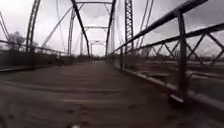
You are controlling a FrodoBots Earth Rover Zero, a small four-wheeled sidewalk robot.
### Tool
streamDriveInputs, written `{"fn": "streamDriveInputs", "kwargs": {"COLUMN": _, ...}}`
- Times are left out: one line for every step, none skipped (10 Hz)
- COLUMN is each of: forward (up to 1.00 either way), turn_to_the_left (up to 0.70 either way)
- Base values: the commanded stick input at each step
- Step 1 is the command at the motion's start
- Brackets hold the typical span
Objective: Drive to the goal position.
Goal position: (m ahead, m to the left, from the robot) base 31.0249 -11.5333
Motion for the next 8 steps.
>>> {"fn": "streamDriveInputs", "kwargs": {"forward": 1.0, "turn_to_the_left": 0.0}}
{"fn": "streamDriveInputs", "kwargs": {"forward": 1.0, "turn_to_the_left": 0.0}}
{"fn": "streamDriveInputs", "kwargs": {"forward": 1.0, "turn_to_the_left": 0.09}}
{"fn": "streamDriveInputs", "kwargs": {"forward": 1.0, "turn_to_the_left": 0.23}}
{"fn": "streamDriveInputs", "kwargs": {"forward": 1.0, "turn_to_the_left": 0.38}}
{"fn": "streamDriveInputs", "kwargs": {"forward": 1.0, "turn_to_the_left": 0.4}}
{"fn": "streamDriveInputs", "kwargs": {"forward": 1.0, "turn_to_the_left": 0.26}}
{"fn": "streamDriveInputs", "kwargs": {"forward": 1.0, "turn_to_the_left": 0.12}}
